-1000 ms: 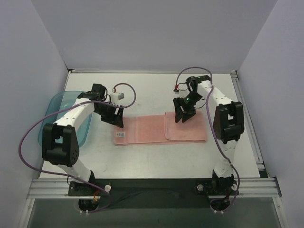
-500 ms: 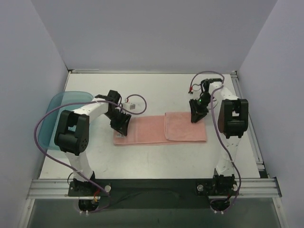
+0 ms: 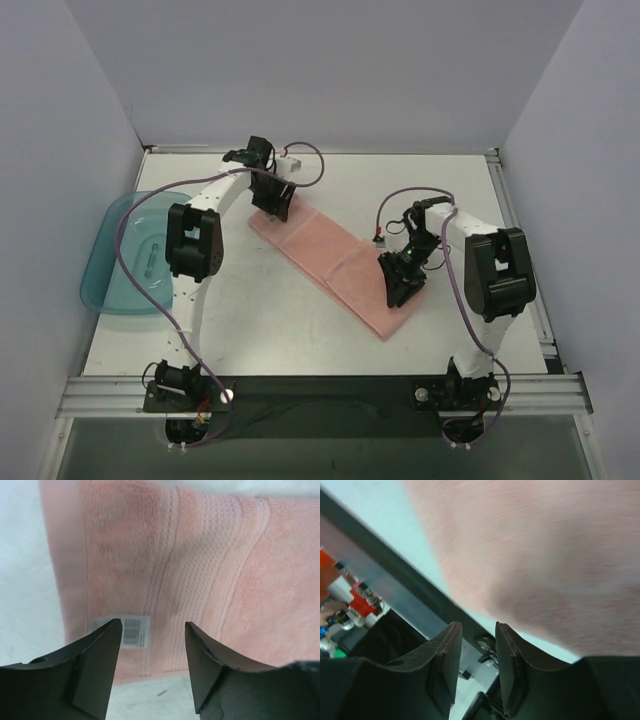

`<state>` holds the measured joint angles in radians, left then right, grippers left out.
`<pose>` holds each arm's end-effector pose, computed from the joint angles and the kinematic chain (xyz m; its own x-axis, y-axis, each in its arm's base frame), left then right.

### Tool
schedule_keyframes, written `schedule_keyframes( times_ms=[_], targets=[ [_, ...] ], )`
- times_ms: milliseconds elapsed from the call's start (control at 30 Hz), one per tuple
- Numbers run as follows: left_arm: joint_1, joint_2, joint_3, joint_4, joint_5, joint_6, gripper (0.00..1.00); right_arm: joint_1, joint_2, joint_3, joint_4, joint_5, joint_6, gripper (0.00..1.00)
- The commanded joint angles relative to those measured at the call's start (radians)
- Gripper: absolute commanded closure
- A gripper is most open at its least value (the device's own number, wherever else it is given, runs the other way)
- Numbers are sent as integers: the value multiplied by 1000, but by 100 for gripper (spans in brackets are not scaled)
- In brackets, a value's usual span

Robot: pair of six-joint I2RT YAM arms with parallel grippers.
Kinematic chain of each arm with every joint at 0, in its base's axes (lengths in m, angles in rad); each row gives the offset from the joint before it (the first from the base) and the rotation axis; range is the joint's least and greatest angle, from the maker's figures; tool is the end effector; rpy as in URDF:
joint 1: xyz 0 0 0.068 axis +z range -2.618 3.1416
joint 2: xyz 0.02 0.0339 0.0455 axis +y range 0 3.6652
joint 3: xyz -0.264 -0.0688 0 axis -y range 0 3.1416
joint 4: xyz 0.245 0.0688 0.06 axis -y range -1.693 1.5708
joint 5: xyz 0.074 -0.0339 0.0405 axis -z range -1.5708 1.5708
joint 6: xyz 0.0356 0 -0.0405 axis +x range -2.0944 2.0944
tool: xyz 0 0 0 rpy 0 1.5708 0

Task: Roll the towels
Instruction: Fold the towel

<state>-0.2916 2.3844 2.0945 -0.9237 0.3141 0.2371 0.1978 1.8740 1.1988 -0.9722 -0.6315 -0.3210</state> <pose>0.4772 -0.1547 0.1812 -0.7837 0.4685 -0.4079 0.5771 0.7920 -0.1992 0.3093 0.0834 0.1567 -0.8916 -0.4384 -0.1131 -0.4169 0.6976 0.5827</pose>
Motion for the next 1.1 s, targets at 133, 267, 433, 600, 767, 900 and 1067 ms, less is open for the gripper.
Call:
schedule_keyframes(
  times_ms=[133,267,433,600,767,900,1067],
  targets=[
    [6,-108,98,-30,140,22,32,-96,-116,143,-151,-246,-59,63],
    [-35,-232,-106,-15,207,7,32,-143,-84,142,-76,-77,-23,62],
    [-101,-274,-289,62,207,-12,34,-147,-3,101,-16,-8,-10,65],
    [-121,-217,-315,68,188,-32,38,-129,53,27,38,-4,13,67],
    [-109,-137,-288,71,145,-2,41,-40,57,-30,63,-71,40,70],
    [-31,-82,-174,71,208,7,42,70,66,-41,70,-183,77,71],
    [25,-105,-106,40,377,54,41,167,51,-33,-20,-405,34,63]
  ],
)
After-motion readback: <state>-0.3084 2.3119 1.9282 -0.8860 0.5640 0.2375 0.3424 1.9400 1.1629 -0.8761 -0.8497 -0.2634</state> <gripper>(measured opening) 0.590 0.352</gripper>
